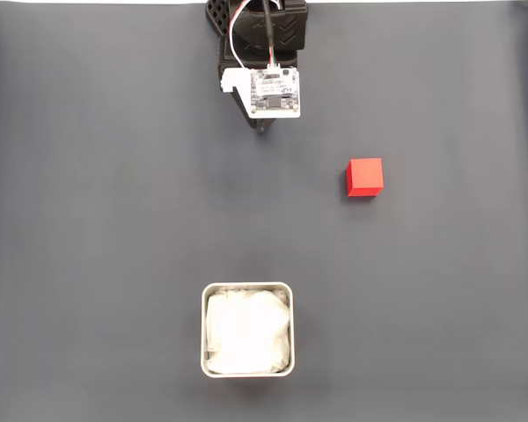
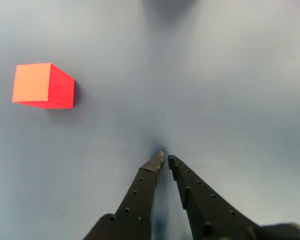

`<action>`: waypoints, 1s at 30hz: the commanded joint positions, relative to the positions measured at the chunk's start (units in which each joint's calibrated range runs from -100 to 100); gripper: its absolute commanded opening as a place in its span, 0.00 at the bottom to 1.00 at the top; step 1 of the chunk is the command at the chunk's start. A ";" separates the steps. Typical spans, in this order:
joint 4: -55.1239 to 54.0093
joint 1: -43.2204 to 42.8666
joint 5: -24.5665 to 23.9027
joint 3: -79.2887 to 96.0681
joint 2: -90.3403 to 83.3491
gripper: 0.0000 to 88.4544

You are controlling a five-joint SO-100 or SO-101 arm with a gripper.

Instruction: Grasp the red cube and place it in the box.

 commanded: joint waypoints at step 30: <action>-7.33 -1.75 -0.68 -61.96 33.19 0.00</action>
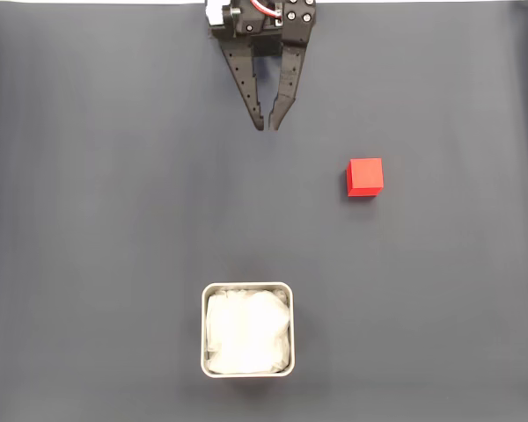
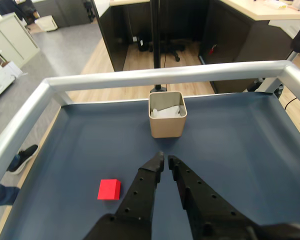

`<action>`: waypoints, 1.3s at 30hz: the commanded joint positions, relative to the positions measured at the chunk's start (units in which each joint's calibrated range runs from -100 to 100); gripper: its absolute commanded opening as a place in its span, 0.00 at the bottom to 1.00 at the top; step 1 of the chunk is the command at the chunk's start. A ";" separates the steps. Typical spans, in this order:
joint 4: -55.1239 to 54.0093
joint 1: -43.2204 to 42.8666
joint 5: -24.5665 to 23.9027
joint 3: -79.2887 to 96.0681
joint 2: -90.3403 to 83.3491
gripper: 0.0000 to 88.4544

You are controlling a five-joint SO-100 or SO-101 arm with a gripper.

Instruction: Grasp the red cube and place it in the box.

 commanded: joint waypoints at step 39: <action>9.75 -25.87 0.20 -13.76 17.44 0.09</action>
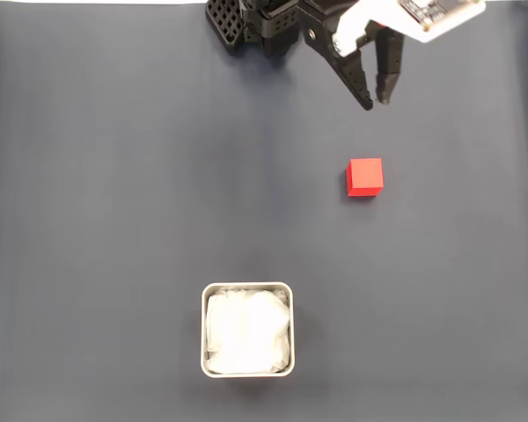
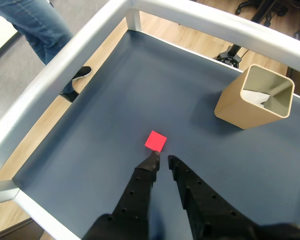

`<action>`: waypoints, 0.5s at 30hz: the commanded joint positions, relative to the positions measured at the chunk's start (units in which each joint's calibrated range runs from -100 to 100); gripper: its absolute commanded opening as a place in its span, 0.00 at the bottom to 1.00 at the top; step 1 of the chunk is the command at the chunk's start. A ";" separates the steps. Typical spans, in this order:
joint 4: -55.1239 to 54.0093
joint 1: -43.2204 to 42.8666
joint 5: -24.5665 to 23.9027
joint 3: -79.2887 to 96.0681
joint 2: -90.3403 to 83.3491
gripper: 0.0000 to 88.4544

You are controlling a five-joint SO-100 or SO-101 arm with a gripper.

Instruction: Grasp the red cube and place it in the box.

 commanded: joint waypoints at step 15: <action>-2.73 -1.81 -2.00 -0.91 6.83 0.27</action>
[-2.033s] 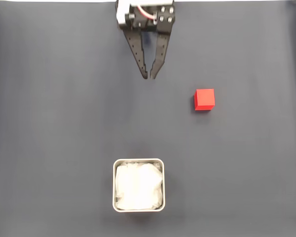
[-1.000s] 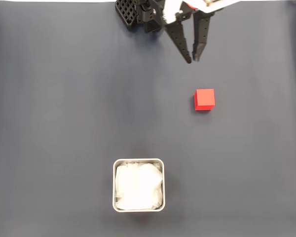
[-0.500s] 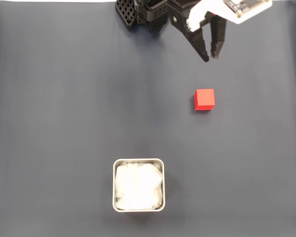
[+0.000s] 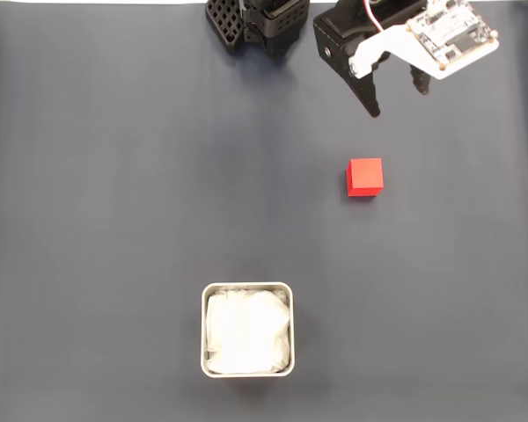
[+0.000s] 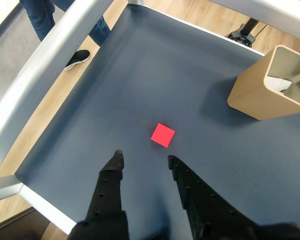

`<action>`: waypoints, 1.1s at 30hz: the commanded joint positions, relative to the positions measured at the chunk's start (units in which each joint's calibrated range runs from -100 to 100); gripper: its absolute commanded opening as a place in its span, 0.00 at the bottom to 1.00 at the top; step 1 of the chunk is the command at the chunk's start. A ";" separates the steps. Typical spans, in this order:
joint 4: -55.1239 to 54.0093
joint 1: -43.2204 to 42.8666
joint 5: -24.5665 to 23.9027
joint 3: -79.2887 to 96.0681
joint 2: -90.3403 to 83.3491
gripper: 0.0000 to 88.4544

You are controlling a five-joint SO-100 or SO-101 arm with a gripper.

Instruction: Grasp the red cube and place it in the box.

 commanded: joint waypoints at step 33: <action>-18.26 6.16 2.54 15.88 5.52 0.45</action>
